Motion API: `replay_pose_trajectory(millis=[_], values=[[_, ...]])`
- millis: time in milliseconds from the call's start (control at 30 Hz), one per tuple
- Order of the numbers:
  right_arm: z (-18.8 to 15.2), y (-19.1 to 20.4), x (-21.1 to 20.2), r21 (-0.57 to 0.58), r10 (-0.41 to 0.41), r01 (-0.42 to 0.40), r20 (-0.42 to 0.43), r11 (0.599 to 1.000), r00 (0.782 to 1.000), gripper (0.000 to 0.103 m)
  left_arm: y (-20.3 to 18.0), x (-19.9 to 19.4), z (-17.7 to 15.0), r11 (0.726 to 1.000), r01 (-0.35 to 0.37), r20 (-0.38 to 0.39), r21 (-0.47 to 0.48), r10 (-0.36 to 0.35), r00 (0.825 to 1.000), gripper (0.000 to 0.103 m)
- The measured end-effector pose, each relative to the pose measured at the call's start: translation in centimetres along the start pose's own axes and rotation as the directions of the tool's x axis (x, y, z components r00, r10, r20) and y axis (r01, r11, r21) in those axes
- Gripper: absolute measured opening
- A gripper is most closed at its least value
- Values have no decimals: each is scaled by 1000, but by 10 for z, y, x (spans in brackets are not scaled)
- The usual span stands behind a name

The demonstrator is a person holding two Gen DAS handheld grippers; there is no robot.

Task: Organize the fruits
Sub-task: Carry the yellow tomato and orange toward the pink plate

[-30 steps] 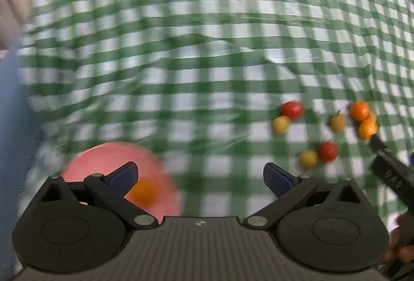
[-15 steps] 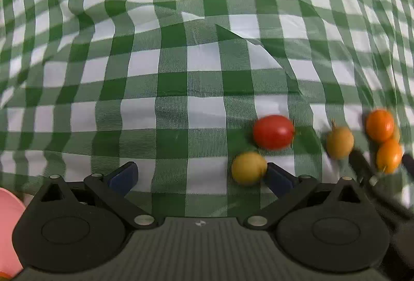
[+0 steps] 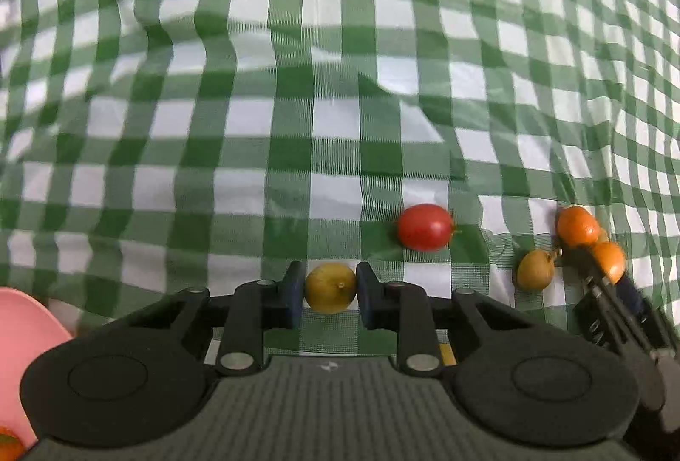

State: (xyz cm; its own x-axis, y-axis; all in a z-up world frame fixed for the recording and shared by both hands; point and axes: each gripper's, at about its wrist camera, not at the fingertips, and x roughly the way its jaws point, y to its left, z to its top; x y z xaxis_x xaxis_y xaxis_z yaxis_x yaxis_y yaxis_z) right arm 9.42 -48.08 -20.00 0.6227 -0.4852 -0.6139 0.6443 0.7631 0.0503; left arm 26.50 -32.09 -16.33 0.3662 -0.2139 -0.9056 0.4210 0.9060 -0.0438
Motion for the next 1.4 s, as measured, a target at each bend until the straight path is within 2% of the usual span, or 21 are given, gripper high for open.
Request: replay_pose_trajectory(millis=[133, 333, 400, 533, 600, 700, 767, 867, 1033, 1133, 1400], values=[[3, -7, -7, 34, -31, 29, 45, 999, 999, 41, 2, -18, -6, 1000, 14, 1, -18, -13, 1000, 29], [8, -12, -37, 30, -24, 22, 100, 999, 995, 41, 9, -68, -30, 1000, -19, -3, -19, 19, 1000, 29], [13, -16, -60, 43, -3, -2, 100, 999, 995, 41, 18, -88, -45, 1000, -24, -6, -19, 24, 1000, 29], [14, -14, -118, 41, 99, -103, 96, 994, 990, 41, 40, -135, -83, 998, -58, 5, -10, 58, 998, 29], [6, -10, -155, 21, 154, -156, 89, 988, 984, 41, 53, -156, -103, 997, -74, 2, -18, 74, 997, 29], [-11, 0, -207, 8, 243, -243, 24, 970, 970, 41, 69, -184, -134, 996, -85, -7, -37, 85, 996, 29], [-22, 8, -235, 24, 321, -320, -46, 947, 946, 41, 79, -202, -154, 995, -91, -9, -46, 91, 996, 29], [-31, 22, -270, 24, 379, -379, -87, 925, 921, 41, 96, -226, -180, 994, -88, -8, -62, 88, 996, 29], [-29, 45, -318, -22, 442, -444, -63, 896, 895, 41, 125, -266, -214, 989, -86, 41, -123, 91, 995, 29], [-26, 60, -345, -94, 456, -457, -33, 884, 889, 41, 140, -286, -229, 983, -52, 80, -177, 67, 994, 29], [-35, 70, -391, -177, 493, -485, 1, 856, 870, 41, 158, -317, -257, 973, -47, 152, -224, 83, 985, 29]])
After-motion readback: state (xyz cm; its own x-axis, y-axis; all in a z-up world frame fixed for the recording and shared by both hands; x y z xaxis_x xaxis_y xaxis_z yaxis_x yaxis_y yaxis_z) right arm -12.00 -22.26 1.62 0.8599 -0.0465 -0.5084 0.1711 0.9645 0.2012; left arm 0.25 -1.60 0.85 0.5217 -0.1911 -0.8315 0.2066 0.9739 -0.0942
